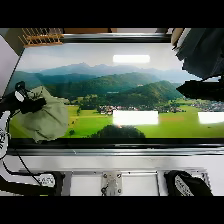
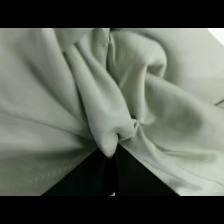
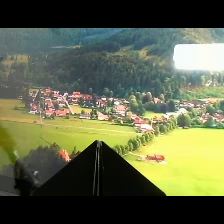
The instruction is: Fold the clothes and pants, and hang the long-sleeved shirts on hangers.
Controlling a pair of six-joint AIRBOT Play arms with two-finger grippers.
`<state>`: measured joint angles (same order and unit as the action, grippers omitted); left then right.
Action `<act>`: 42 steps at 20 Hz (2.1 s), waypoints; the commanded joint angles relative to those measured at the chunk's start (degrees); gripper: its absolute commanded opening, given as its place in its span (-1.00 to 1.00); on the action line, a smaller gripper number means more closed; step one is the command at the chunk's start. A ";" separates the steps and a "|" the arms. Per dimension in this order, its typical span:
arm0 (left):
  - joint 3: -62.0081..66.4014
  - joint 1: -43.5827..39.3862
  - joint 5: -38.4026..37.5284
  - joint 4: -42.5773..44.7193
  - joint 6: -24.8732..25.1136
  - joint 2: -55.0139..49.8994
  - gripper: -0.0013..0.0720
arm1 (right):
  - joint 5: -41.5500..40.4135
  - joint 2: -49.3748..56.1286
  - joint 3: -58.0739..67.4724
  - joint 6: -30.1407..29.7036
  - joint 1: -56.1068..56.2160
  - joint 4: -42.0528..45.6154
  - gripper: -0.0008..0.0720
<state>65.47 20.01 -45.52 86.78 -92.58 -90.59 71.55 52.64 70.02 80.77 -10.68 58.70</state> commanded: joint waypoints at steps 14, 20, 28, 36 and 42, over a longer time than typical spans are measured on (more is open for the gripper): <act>15.17 -59.32 -7.56 -7.45 -0.48 16.39 -0.93 | 0.00 0.28 -0.02 -0.02 0.04 0.11 -0.93; 15.52 -57.75 -12.26 -0.87 -7.76 14.82 0.88 | 0.02 0.26 -0.02 0.00 0.04 -0.07 -0.93; -17.20 -29.38 -12.26 -14.12 -14.82 24.79 0.88 | 0.00 0.28 -0.02 0.00 0.04 -0.07 -0.93; -26.60 -26.99 -2.84 -37.38 -1.22 16.74 0.88 | 0.00 0.28 -0.02 0.00 0.04 -0.07 -0.93; -16.61 -32.48 -0.52 -37.18 -1.11 7.13 0.53 | -0.09 0.28 -0.02 -0.02 0.04 -0.26 -0.93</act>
<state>45.19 -10.72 -47.55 50.76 -94.43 -79.48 71.55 52.88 70.02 80.75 -10.68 58.63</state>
